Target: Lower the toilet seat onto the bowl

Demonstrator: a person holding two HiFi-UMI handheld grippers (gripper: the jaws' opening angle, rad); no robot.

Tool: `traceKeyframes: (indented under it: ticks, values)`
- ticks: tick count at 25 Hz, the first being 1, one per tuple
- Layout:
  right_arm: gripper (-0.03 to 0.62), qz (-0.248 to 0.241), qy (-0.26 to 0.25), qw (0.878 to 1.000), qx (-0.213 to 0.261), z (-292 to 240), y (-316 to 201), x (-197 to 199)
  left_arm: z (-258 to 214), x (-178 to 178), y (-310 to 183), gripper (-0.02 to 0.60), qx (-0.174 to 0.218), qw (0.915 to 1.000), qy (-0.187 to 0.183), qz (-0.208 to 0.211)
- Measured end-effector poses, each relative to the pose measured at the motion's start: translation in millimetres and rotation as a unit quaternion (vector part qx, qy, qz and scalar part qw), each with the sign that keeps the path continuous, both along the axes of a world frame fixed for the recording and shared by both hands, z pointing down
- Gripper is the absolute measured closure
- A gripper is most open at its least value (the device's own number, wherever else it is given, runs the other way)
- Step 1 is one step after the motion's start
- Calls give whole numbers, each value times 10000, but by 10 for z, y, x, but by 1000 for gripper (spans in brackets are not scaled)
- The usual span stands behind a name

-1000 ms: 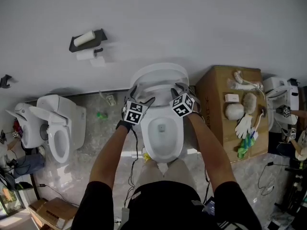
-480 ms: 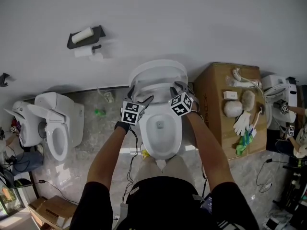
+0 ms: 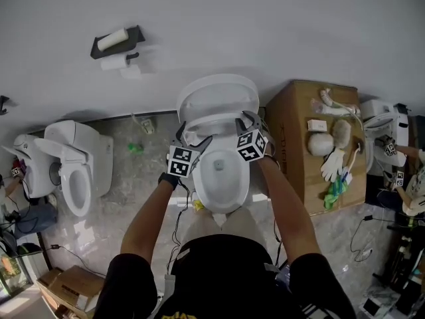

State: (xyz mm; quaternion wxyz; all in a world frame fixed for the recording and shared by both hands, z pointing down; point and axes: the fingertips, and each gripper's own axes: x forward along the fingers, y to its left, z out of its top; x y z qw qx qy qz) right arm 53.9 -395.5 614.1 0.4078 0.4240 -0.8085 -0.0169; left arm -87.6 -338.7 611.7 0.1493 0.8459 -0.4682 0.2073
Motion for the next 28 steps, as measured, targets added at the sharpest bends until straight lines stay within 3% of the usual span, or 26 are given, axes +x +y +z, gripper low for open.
traceKeyframes:
  ticks: [11,18,28]
  values:
    - [494,-88,38,10000,17,-5,342,49,-104,-61,206,135,59,9992,341,-206]
    - [490,-35,29,10000,14,-1,545,74,-103,-163,377,319,125,9979,398,-496]
    - [482,-365,344,9984,-262,66,961,143,-88,-149,489,392,86,9957,603,-702]
